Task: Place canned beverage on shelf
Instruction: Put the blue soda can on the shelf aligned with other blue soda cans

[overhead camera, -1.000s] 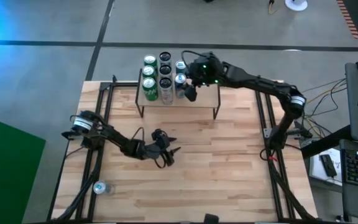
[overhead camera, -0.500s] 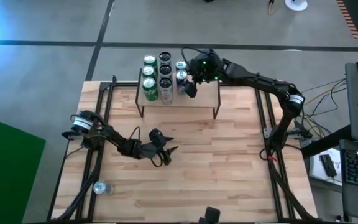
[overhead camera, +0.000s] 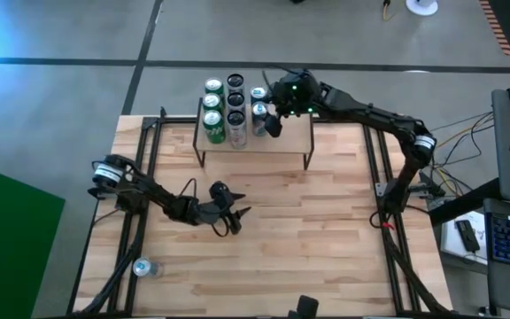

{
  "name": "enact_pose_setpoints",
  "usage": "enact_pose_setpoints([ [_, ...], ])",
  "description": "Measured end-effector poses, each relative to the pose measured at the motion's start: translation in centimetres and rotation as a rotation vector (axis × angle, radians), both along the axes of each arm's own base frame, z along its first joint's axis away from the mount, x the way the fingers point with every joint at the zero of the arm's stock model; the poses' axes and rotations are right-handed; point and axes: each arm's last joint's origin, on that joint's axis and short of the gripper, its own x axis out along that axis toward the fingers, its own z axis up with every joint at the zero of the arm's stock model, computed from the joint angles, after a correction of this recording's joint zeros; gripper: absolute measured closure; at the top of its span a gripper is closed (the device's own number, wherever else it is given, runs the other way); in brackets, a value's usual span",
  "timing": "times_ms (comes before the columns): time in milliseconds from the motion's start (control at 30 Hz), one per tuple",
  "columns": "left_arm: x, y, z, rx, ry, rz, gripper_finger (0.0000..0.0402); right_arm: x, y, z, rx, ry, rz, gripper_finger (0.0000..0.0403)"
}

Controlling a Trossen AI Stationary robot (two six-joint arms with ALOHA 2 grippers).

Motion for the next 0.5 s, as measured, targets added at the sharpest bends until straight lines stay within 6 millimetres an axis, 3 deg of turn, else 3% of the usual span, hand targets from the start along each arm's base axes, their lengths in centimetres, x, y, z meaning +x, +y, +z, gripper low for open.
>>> enact_pose_setpoints([
  [333, -1.7, 0.1, 2.1, 0.011, 0.043, 0.016, 0.0177, -3.6, 2.6, 4.6, 0.014, -0.077, -0.005, 0.0131],
  [500, -2.0, -2.5, 5.2, -0.036, 0.240, -0.038, 0.0177, -4.7, 5.2, 3.2, 0.100, -0.063, 0.011, 0.0131],
])
